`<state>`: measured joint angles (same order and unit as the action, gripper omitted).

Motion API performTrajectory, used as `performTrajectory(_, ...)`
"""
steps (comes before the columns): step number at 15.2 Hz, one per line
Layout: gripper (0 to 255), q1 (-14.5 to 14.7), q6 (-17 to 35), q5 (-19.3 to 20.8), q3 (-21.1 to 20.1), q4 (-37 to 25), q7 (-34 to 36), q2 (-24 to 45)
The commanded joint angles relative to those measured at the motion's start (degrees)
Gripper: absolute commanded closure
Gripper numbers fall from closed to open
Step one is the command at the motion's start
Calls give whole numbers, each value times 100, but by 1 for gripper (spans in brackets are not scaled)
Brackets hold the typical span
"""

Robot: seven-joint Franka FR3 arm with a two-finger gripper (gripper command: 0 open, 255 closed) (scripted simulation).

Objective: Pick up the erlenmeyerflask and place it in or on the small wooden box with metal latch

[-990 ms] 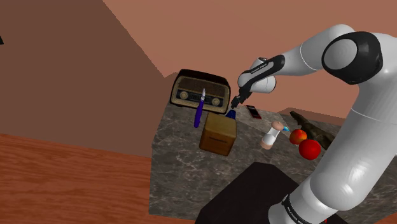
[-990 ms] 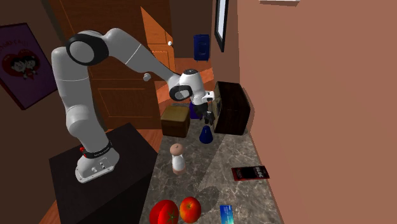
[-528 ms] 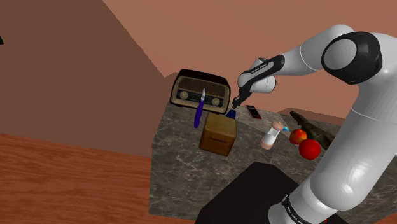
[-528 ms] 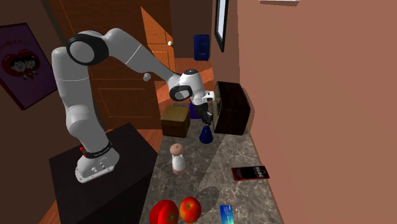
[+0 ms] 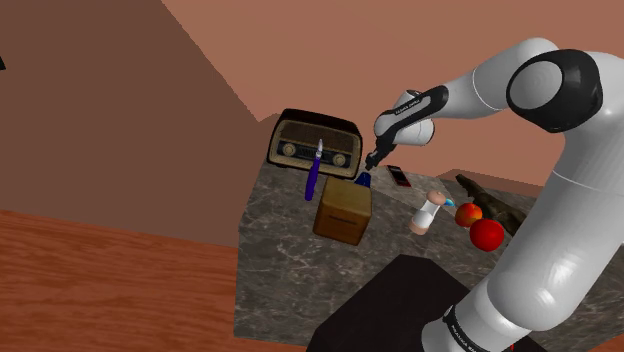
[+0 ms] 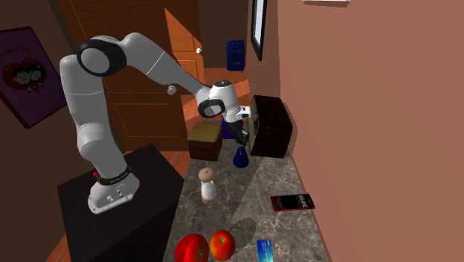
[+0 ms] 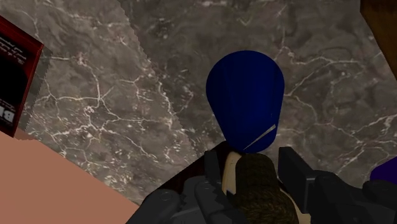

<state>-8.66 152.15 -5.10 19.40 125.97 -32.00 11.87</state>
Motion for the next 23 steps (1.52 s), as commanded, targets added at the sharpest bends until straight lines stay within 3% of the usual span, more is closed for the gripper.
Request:
performTrajectory(1,255,17,-102,57,24,-26,39,-83)
performTrajectory(23,255,127,-1693,622,132,-724,403,-1036)
